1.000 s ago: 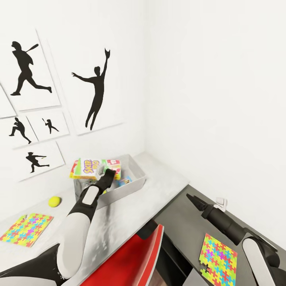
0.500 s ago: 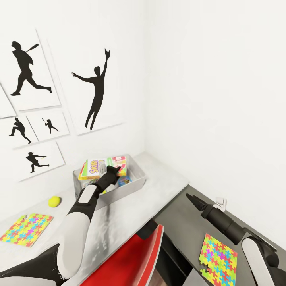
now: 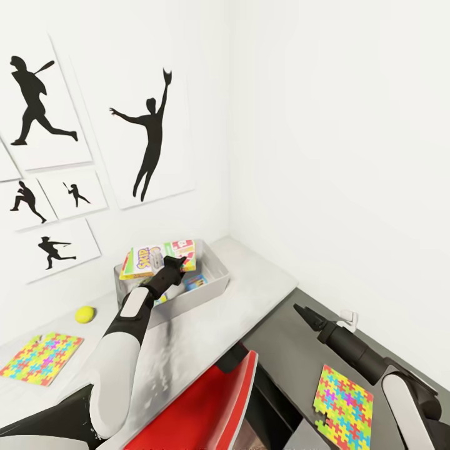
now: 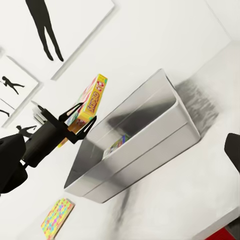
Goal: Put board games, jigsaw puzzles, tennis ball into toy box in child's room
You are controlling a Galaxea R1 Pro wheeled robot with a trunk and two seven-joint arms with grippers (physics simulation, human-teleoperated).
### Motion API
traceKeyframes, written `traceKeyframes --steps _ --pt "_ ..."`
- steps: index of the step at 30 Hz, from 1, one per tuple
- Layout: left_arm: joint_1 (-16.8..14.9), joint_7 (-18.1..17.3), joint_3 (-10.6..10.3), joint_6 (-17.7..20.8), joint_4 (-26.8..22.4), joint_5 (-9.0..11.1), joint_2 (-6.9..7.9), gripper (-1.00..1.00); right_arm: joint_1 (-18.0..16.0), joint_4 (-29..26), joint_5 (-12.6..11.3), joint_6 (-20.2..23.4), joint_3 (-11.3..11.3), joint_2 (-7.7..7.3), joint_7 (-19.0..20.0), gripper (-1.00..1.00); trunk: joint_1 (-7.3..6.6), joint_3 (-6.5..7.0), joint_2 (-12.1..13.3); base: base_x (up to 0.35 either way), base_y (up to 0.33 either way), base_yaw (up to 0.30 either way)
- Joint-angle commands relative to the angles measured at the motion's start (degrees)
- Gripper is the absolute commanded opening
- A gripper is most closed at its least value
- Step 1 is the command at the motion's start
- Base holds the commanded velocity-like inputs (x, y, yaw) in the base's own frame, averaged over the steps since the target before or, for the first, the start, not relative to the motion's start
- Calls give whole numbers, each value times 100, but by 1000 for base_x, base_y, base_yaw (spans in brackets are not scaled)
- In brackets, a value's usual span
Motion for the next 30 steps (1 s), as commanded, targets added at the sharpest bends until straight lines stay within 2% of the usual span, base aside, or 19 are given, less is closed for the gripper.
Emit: traceKeyframes --steps 1,4,8,10,13,17,22,23,25,26,28,30 --pt "-9 -4 42 52 -10 23 -8 -100 -6 -42 -40 56 -5 -2 3 100 3 -22 -13 0 0 0" --pt "-10 5 42 61 -18 24 -8 -100 -8 -114 -53 94 -3 -4 90 100 3 -50 -13 0 0 0" --pt "-15 18 40 72 -28 24 -8 -100 -9 -143 -56 224 -24 -5 555 100 3 -86 -13 0 0 0" --pt "-19 30 40 75 -30 28 -8 -100 -9 -148 -56 380 -115 -2 812 100 3 -105 -13 0 0 0" --pt "-94 74 41 98 -31 32 -8 -100 -9 -152 -55 675 -461 39 1107 100 3 -133 -13 0 0 0" --pt "-157 263 42 103 -32 39 -8 -100 -9 -153 -55 782 -656 53 1193 100 3 -170 -13 0 0 0" --pt "-222 502 42 103 -32 54 -8 -100 -9 -153 -50 799 -700 63 1212 100 3 -216 -13 0 0 0" --pt "-299 579 42 104 -28 112 -8 -100 -9 -153 -49 800 -703 64 1213 100 3 -225 -13 0 0 12" --pt "-478 912 42 104 -13 475 -8 -100 -9 -151 -47 796 -707 65 1215 100 3 -243 -13 0 0 41" --pt "-499 1010 42 104 -11 565 -8 -100 -9 -152 -47 795 -707 65 1215 100 3 -253 -13 0 0 49" --pt "-560 1437 37 99 -8 887 -8 -100 -9 -150 -47 794 -708 65 1215 100 3 -271 -13 0 0 55" --pt "-629 1693 37 92 -6 1028 -8 -100 -9 -150 -47 793 -708 65 1215 100 3 -290 -13 0 0 59"
